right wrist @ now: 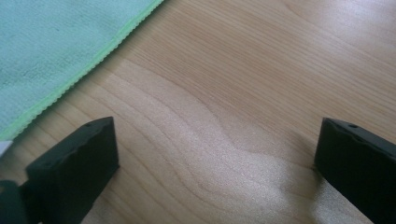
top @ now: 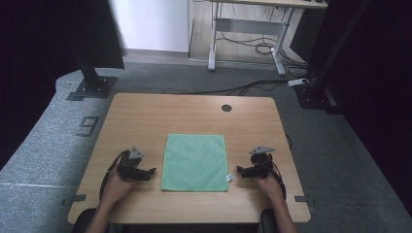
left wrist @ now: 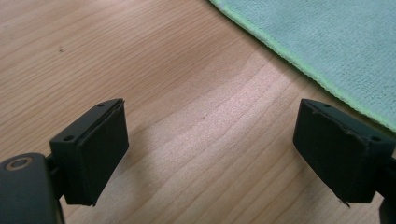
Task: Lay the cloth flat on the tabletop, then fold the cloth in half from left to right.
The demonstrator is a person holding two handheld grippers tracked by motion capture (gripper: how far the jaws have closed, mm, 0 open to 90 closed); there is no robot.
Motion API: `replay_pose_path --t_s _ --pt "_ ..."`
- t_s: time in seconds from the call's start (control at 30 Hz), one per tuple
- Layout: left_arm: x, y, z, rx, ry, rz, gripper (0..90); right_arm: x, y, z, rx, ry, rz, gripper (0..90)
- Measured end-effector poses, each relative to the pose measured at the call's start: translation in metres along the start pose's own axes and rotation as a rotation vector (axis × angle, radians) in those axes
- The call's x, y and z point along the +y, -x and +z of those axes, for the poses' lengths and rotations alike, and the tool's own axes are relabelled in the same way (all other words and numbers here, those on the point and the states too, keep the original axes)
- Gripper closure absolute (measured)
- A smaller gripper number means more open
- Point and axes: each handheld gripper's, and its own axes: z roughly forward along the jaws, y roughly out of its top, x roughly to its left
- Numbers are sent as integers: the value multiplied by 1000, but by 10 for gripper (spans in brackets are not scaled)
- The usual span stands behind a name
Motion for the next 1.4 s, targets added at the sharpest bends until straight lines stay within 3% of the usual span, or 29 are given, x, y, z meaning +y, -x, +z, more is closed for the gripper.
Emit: replay_pose_path --t_s 0.1,0.2,0.97,1.17,1.27,1.4 --pt "-2 -1 4 -37 15 -18 89 -2 1 1 -7 25 11 0" --pt "-2 -1 6 -45 8 -11 61 -1 1 2 -14 24 17 0" --pt "-1 -1 7 -50 4 -5 40 0 -2 0 -30 12 41 28" --pt "-1 -1 7 -51 4 -5 39 8 -15 -5 -2 48 28 28" --pt "-1 -1 7 -51 4 -5 39 12 -28 -6 39 54 -6 28" --pt "0 -1 7 -50 4 -6 39 12 -45 -7 48 45 -56 0"
